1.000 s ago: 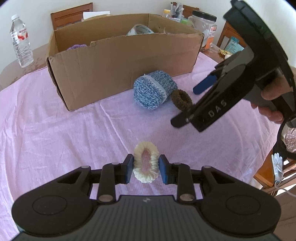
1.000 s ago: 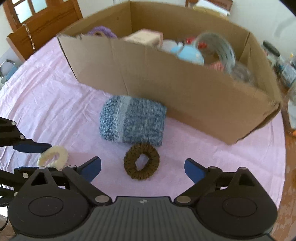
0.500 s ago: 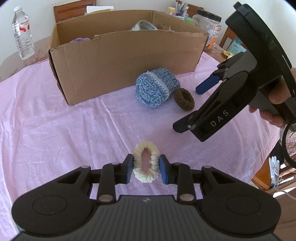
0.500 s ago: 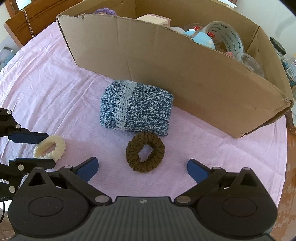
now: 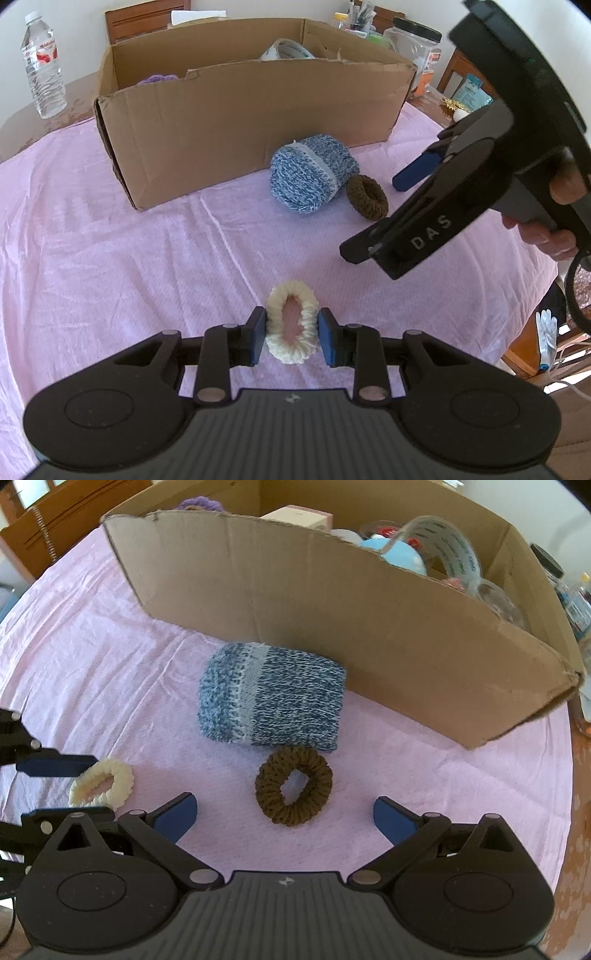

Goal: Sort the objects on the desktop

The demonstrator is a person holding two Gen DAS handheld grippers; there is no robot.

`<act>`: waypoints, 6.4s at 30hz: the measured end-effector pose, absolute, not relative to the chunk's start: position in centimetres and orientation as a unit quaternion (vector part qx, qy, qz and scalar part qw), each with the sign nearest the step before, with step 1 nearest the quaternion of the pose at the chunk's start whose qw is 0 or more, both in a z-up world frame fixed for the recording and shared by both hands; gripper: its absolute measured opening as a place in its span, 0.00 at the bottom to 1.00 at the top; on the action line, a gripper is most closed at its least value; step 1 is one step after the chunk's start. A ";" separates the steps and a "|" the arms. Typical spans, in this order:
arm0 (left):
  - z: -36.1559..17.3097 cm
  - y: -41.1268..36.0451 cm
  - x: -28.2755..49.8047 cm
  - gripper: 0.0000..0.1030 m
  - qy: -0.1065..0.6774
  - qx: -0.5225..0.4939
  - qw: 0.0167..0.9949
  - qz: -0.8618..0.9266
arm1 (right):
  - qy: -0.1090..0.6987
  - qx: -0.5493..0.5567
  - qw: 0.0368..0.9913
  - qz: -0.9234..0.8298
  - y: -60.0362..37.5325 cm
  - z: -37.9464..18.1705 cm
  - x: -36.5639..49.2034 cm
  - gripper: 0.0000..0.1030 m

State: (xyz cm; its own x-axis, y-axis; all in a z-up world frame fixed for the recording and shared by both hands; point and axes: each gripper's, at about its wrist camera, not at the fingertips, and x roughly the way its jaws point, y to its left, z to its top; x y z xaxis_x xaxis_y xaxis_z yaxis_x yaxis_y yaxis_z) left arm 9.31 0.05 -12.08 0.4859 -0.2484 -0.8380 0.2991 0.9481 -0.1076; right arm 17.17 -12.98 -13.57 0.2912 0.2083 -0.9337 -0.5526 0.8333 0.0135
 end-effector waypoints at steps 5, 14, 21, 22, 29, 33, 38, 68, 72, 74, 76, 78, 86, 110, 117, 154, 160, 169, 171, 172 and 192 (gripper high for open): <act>-12.1 0.0 9.2 0.32 0.480 0.031 0.862 -0.156 | 0.525 -0.170 0.796 0.250 -13.5 -13.1 15.8 0.83; -12.0 0.3 9.1 0.26 0.482 0.026 0.862 -0.155 | 0.516 -0.158 0.804 0.249 -14.4 -12.6 15.8 0.48; -10.3 1.0 9.5 0.25 0.473 0.012 0.867 -0.157 | 0.523 -0.144 0.801 0.254 -14.0 -11.5 16.8 0.38; -9.8 1.1 9.6 0.25 0.470 0.012 0.869 -0.157 | 0.520 -0.142 0.802 0.257 -13.9 -10.9 16.9 0.38; -4.3 2.6 11.6 0.25 0.425 -0.003 0.892 -0.151 | 0.468 -0.138 0.830 0.271 -13.9 -5.4 16.8 0.38; -1.0 3.2 13.5 0.25 0.387 -0.005 0.909 -0.153 | 0.443 -0.123 0.845 0.274 -14.5 -2.2 17.4 0.38; 1.1 3.1 16.9 0.25 0.358 0.005 0.922 -0.150 | 0.416 -0.117 0.863 0.260 -14.5 -0.1 19.0 0.38; 0.5 3.0 19.1 0.89 0.382 -0.072 0.912 -0.130 | 0.404 -0.100 0.877 0.241 -16.0 0.5 18.7 1.00; 0.3 2.3 17.5 0.89 0.382 -0.066 0.914 -0.117 | 0.400 -0.110 0.878 0.237 -16.2 0.4 17.1 1.00; -0.1 1.7 16.6 0.89 0.382 -0.051 0.916 -0.115 | 0.397 -0.115 0.880 0.235 -16.3 0.3 16.2 1.00; -0.6 0.9 16.0 0.89 0.384 -0.037 0.915 -0.115 | 0.394 -0.121 0.882 0.229 -16.6 0.1 15.4 1.00; -1.1 0.2 15.4 0.89 0.386 -0.028 0.915 -0.116 | 0.395 -0.122 0.882 0.225 -17.0 -0.2 14.8 1.00; -4.1 -2.8 14.5 0.89 0.399 0.009 0.908 -0.127 | 0.419 -0.112 0.878 0.203 -18.4 -2.0 13.6 1.00; -11.7 -7.3 17.8 0.80 0.433 0.107 0.885 -0.134 | 0.473 -0.087 0.861 0.166 -22.1 -5.5 14.0 1.00; -12.4 -7.4 18.2 0.69 0.438 0.117 0.880 -0.140 | 0.472 -0.085 0.861 0.167 -22.1 -5.3 14.1 1.00; -3.0 -5.4 17.2 0.54 0.404 0.067 0.897 -0.166 | 0.441 -0.089 0.872 0.193 -20.6 -2.2 13.4 1.00; -0.2 -4.5 19.2 0.54 0.370 0.064 0.915 -0.148 | 0.428 -0.092 0.877 0.199 -20.2 -1.3 13.5 1.00; 0.9 -3.4 22.6 0.68 0.344 0.056 0.931 -0.105 | 0.423 -0.099 0.878 0.203 -19.7 -0.9 13.8 1.00; 0.8 -3.2 22.9 0.83 0.345 0.060 0.932 -0.098 | 0.423 -0.099 0.878 0.202 -19.6 -0.9 13.8 1.00; 0.7 -3.1 22.9 0.83 0.343 0.062 0.932 -0.096 | 0.424 -0.098 0.878 0.201 -19.6 -0.9 13.8 1.00; 0.3 -0.8 18.1 0.92 0.379 0.036 0.923 -0.049 | 0.462 -0.069 0.864 0.185 -19.0 -0.7 15.5 1.00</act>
